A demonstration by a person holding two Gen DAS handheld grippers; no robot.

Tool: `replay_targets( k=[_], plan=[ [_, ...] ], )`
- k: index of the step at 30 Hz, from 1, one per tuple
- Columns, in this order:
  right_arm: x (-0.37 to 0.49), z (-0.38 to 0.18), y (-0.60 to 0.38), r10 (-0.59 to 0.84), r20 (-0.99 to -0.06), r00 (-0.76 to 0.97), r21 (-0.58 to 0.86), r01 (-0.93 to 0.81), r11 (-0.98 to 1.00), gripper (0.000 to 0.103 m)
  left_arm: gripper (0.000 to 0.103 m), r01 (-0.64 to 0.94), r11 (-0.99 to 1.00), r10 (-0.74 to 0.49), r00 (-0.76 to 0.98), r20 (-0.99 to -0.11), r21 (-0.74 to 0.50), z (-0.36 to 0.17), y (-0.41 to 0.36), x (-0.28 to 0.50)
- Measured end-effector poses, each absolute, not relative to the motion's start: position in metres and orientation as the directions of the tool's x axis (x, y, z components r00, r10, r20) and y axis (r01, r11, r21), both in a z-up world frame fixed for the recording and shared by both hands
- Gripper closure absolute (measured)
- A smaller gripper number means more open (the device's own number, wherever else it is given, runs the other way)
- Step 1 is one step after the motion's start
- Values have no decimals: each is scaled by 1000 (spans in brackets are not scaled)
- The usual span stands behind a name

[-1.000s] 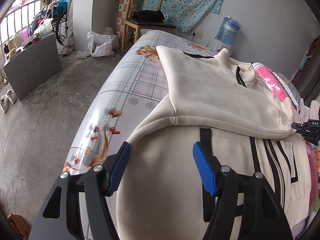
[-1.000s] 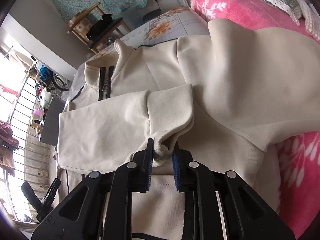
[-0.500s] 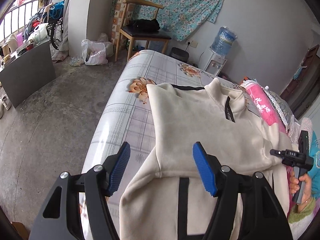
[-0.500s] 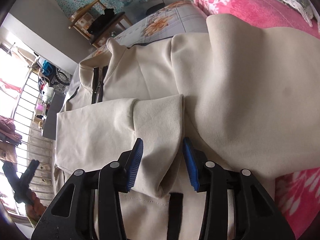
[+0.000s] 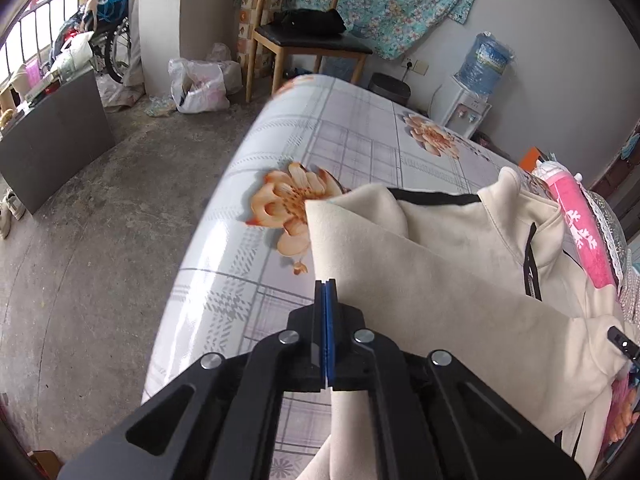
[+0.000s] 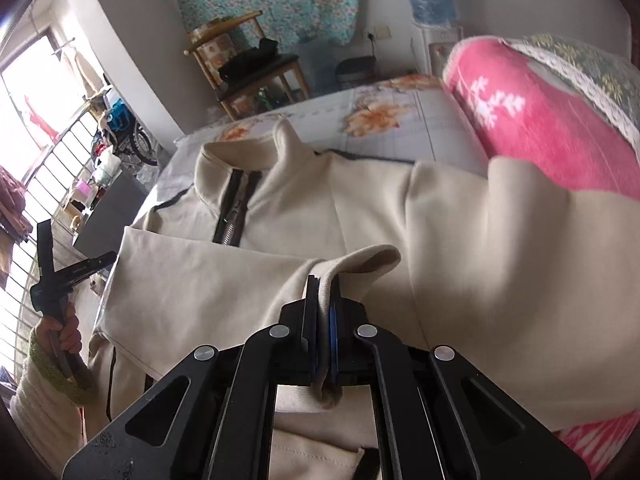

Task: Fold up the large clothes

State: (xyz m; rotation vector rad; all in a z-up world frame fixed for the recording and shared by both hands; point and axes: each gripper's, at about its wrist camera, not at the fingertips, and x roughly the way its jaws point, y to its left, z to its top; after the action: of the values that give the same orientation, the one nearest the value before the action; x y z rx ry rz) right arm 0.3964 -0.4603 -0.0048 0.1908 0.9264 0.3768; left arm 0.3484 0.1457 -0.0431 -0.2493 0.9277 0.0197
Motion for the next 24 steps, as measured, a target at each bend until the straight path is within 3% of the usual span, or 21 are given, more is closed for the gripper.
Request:
replay_targets(
  k=[5,10,14,15,20,22,24],
  plan=[
    [397,15,-463,468,-633,617,340,-321,884,100,103,-184,947,-90,636,-766,-264,-34,174,342],
    [414,-25,-473,424,-729,537,364,-221,905,100,103,-143,904,-254,578,-775,-403,-46,178,342],
    [408,-35,-477,387,-768,510,339,-189,922,100,74,-106,908,-297,517,-803,-404,-55,161,350],
    [408,-38,-477,377,-780,499,332,-180,926,100,71,-107,911,-296,500,-814,-397,-59,158,354],
    [405,-51,-477,336,-826,453,297,-157,942,100,71,-99,942,-226,516,-826,-320,-65,142,365],
    [406,-50,-474,321,-832,453,278,-160,947,100,91,-75,961,-186,537,-823,-266,-62,135,366],
    [406,-41,-467,317,-822,472,262,-180,948,100,98,-44,977,-150,568,-809,-211,-55,127,362]
  ],
)
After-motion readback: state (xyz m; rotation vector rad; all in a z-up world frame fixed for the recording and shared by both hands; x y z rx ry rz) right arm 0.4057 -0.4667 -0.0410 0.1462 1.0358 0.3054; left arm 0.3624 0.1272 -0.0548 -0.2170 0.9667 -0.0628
